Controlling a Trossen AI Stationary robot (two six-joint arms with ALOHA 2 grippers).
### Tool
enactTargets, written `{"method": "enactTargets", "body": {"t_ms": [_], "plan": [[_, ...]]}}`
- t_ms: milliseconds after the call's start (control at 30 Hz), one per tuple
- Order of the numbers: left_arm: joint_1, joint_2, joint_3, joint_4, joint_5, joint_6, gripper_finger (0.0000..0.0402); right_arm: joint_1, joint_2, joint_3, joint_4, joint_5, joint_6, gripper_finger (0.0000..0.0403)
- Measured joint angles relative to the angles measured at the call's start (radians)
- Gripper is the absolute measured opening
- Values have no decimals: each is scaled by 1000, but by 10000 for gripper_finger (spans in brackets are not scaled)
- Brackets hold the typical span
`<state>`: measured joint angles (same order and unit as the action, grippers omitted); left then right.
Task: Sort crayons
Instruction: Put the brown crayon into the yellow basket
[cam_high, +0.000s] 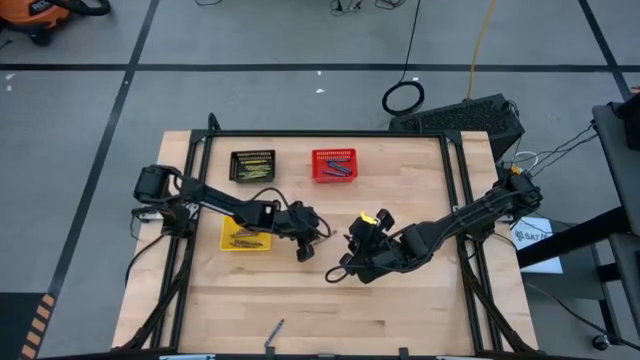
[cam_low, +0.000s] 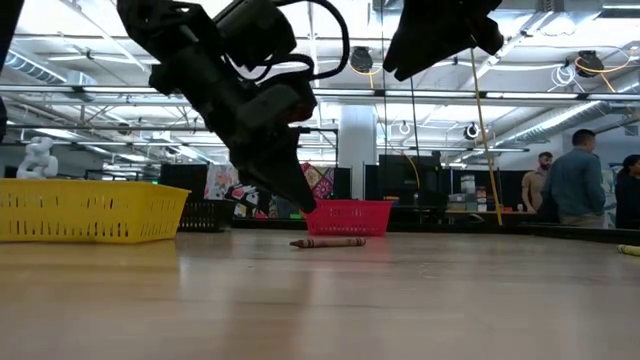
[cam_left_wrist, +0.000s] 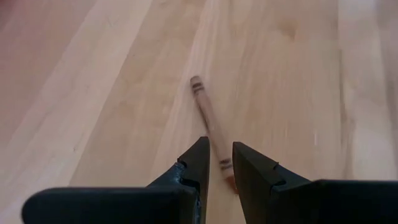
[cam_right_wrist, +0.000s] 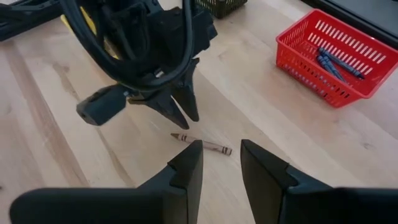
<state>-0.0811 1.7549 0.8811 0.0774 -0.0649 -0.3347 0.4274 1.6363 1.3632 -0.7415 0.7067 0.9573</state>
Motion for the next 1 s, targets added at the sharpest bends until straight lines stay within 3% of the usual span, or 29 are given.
{"method": "enactTargets", "body": {"t_ms": [600, 1000], "plan": [[-6, 91, 14, 86, 4, 1, 73, 0, 0, 0, 3, 0, 0, 96], [-7, 170, 19, 133, -49, 3, 73, 0, 0, 0, 4, 0, -1, 96]]}}
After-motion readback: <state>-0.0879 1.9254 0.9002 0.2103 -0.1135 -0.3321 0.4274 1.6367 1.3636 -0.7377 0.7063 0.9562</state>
